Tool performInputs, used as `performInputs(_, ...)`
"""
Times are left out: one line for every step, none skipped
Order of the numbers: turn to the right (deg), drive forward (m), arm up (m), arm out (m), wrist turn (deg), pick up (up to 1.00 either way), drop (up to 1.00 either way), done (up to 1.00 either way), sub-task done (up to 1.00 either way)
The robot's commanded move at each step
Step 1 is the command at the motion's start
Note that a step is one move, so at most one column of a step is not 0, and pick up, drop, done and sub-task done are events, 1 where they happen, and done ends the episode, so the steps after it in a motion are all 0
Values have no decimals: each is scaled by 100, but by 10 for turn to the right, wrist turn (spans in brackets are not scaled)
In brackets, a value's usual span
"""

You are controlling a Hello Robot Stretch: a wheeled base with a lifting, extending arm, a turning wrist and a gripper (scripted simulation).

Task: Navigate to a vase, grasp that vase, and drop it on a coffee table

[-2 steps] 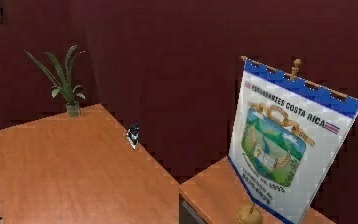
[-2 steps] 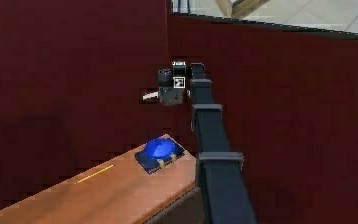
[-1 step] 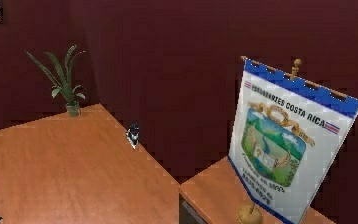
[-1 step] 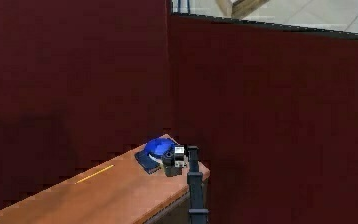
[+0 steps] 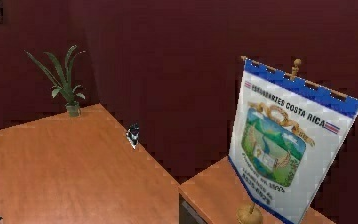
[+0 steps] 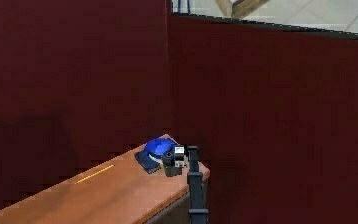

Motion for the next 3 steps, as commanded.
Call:
performInputs(0, 0, 10, 0, 0, 0, 0, 0, 0)
performInputs(0, 0, 24, 0, 0, 0, 0, 0, 0)
performInputs(0, 0, 0, 0, -450, 0, 0, 0, 0)
